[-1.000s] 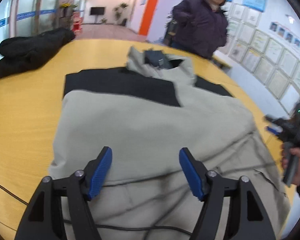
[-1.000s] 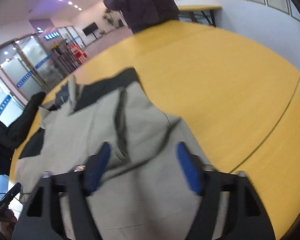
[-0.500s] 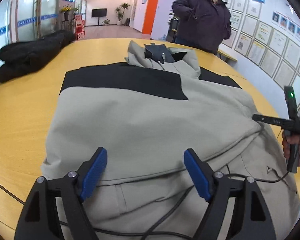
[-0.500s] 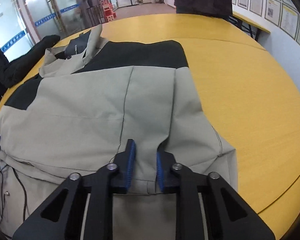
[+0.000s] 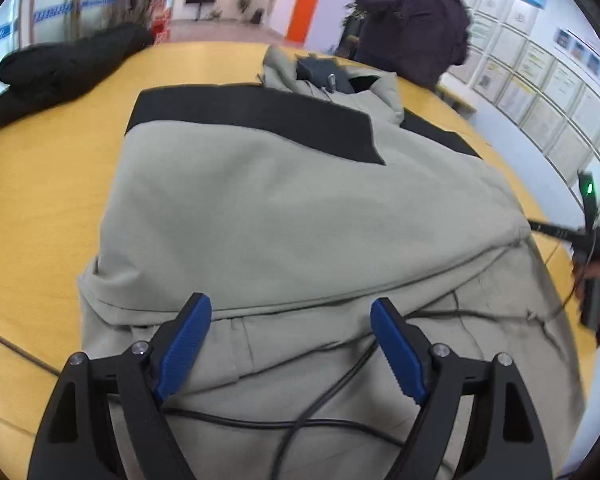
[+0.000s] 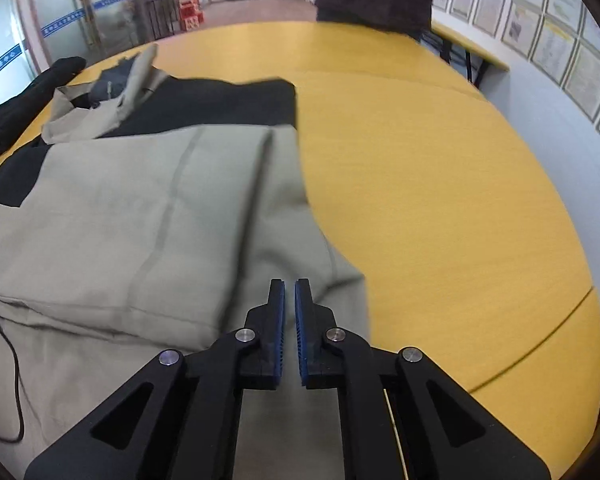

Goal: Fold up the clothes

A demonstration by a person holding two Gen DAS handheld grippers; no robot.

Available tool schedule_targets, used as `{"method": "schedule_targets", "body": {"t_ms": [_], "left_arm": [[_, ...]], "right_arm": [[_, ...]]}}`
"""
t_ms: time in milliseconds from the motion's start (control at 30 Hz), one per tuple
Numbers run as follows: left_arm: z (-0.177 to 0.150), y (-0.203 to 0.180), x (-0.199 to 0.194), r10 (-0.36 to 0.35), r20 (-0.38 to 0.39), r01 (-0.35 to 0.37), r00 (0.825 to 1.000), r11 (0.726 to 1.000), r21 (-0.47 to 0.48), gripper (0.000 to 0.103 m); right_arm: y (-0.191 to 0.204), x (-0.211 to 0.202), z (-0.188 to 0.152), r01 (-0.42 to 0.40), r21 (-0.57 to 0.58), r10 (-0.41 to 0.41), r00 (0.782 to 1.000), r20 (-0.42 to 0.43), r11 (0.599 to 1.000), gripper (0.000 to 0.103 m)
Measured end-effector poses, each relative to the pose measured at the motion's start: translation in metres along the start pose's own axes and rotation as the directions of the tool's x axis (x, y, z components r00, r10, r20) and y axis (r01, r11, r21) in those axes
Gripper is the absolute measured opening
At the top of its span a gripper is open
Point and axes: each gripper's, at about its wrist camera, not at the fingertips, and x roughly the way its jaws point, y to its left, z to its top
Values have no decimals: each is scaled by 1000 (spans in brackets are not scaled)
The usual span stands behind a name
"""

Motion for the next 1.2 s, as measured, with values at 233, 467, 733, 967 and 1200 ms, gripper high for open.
{"method": "schedule_targets", "body": {"t_ms": [233,467,733,967,1200], "left_arm": [[-1,0,-9,-5,18,5,1000,1000,-17,86],[-8,-6,-2,19,25,-20,999,1000,21,88],[-72,5,-120,20,27,-18,999,996,-83,86],[-211,-30,-197,44,-183,-67,982,990,-120,87],[-286,-61,-210,87,-296,-123,951,987,-107,87]], "right_arm": [[67,-46,1,-178,-185,207,967,151,967,74],[88,22,-10,-176,-161,186,981,50,971,57],[60,-75,-79,-224,-90,230,972,51,970,76],[46,-114,-227,-257,-172,225,957,-186,951,76],[21,-148,-285,-277,-251,234,954,-188,928,84]]}}
